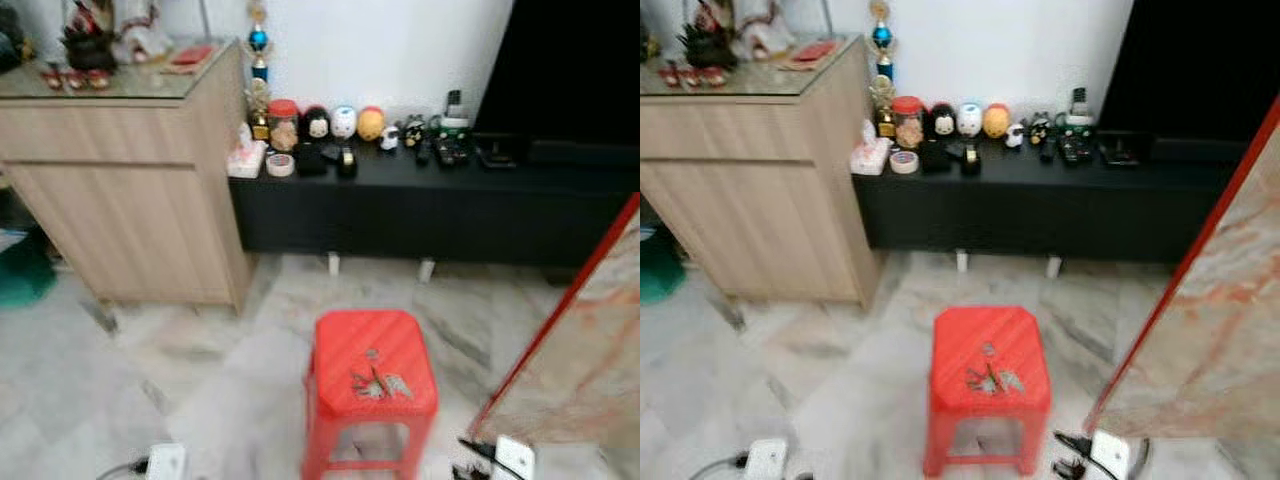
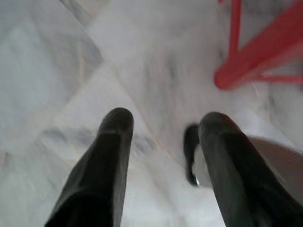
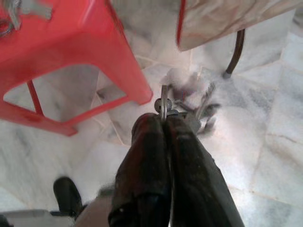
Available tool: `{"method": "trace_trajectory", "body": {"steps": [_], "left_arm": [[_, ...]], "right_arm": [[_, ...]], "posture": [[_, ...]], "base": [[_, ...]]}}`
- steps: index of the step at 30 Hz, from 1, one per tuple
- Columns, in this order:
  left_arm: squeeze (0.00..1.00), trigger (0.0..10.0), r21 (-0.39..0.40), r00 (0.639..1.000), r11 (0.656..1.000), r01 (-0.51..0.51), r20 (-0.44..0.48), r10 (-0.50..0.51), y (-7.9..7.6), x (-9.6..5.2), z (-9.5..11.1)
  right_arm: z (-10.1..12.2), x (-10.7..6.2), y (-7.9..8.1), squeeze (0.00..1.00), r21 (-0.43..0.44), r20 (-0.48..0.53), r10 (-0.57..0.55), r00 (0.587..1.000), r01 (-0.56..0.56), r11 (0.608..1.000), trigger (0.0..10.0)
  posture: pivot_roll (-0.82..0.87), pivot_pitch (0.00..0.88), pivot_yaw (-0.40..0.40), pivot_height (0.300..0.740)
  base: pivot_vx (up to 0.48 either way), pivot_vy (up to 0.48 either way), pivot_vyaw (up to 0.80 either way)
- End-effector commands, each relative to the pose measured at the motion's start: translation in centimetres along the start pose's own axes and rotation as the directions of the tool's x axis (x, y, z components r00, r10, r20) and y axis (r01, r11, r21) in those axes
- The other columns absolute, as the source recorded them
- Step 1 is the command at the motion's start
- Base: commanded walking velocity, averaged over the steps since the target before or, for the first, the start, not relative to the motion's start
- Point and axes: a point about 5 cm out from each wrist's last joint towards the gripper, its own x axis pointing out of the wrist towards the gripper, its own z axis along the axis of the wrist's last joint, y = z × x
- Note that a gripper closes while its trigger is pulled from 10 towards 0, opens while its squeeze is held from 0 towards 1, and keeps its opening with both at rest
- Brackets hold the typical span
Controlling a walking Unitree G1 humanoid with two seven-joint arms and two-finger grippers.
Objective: Hang keys on a hook
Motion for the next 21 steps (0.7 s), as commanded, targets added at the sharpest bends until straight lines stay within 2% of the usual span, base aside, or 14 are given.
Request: {"method": "trace_trajectory", "body": {"steps": [1,10,14,15,19,21], "left_arm": [[0.0,10.0,0.003,1.0,1.0,0.015,-0.008,-0.015,-0.4,0.0,-0.1],[0.0,10.0,0.012,1.0,1.0,0.014,-0.014,-0.014,-0.5,0.0,-0.2],[0.0,10.0,0.011,1.0,1.0,0.011,-0.017,-0.011,-0.5,0.1,-0.1],[0.0,10.0,0.013,1.0,1.0,0.012,-0.02,-0.012,-0.5,0.1,-0.2],[0.0,10.0,0.013,1.0,1.0,0.013,-0.023,-0.012,-0.6,0.1,-0.2],[0.0,10.0,0.013,1.0,1.0,0.013,-0.027,-0.013,-0.6,0.0,-0.3]], "right_arm": [[0.4,0.0,-0.5,0.0,0.005,0.018,-0.016,1.0,0.016,1.0,10.0],[0.9,0.1,0.1,0.0,0.009,0.039,0.002,0.999,-0.002,1.0,10.0],[2.7,0.4,0.9,0.0,0.015,0.101,0.023,0.995,-0.025,1.0,10.0],[3.7,0.5,1.2,0.0,0.021,0.135,0.025,0.991,-0.028,0.999,10.0],[5.1,0.6,1.4,0.0,0.034,0.182,0.017,0.983,-0.024,0.999,10.0],[8.1,0.6,1.8,0.0,0.056,0.288,-0.008,0.957,-0.008,0.998,10.0]], "posture": [[0.06,0.0,-0.033,0.74],[0.06,0.0,-0.031,0.74],[0.05,0.0,-0.029,0.74],[0.05,0.0,-0.028,0.74],[0.05,0.0,-0.032,0.74],[0.05,0.0,-0.036,0.74]], "base": [[0.0,-0.48,0.0],[0.0,-0.459,0.0],[0.0,0.0,0.0],[0.0,0.0,0.0],[0.0,0.0,0.0],[0.0,0.0,0.0]]}}
